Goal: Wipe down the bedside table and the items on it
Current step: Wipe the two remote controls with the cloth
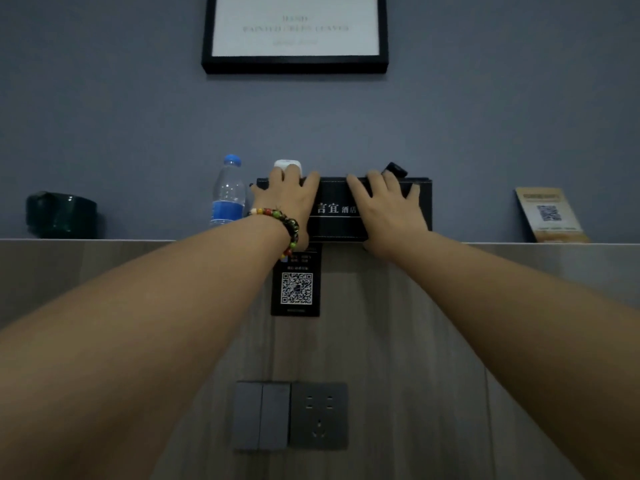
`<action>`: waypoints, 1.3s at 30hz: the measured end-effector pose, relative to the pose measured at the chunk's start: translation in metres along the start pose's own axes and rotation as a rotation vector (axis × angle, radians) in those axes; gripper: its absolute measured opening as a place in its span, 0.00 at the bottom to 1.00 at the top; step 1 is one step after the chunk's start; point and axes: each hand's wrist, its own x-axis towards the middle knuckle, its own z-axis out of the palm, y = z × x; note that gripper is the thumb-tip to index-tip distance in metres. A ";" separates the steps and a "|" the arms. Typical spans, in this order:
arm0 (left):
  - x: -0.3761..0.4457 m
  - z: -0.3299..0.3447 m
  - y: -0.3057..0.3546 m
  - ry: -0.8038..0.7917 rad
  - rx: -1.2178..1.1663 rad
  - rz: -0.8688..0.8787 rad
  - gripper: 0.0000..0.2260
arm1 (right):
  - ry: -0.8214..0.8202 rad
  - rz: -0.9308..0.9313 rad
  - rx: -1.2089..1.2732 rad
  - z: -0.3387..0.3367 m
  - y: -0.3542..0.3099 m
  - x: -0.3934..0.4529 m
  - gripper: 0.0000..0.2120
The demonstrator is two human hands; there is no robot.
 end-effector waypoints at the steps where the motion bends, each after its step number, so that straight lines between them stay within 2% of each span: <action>1: -0.002 -0.002 -0.001 0.012 0.010 0.003 0.44 | 0.010 -0.002 -0.016 -0.001 0.000 -0.002 0.53; 11: -0.045 -0.061 -0.002 -0.004 0.035 0.067 0.47 | 0.045 -0.089 -0.049 -0.055 0.013 -0.043 0.53; 16: -0.073 -0.117 -0.003 -0.043 0.082 0.093 0.46 | 0.031 -0.123 0.000 -0.108 0.016 -0.070 0.51; 21: -0.117 -0.184 -0.007 -0.104 0.131 0.129 0.44 | -0.016 -0.135 0.046 -0.163 0.007 -0.114 0.54; 29: -0.253 -0.237 -0.015 -0.254 0.234 0.087 0.50 | -0.101 -0.286 0.145 -0.215 -0.036 -0.220 0.52; 33: -0.331 -0.236 -0.013 -0.380 0.245 0.091 0.50 | -0.166 -0.341 0.195 -0.210 -0.070 -0.288 0.52; 39: -0.436 -0.211 -0.009 -0.489 0.192 0.063 0.49 | -0.207 -0.393 0.252 -0.186 -0.117 -0.375 0.59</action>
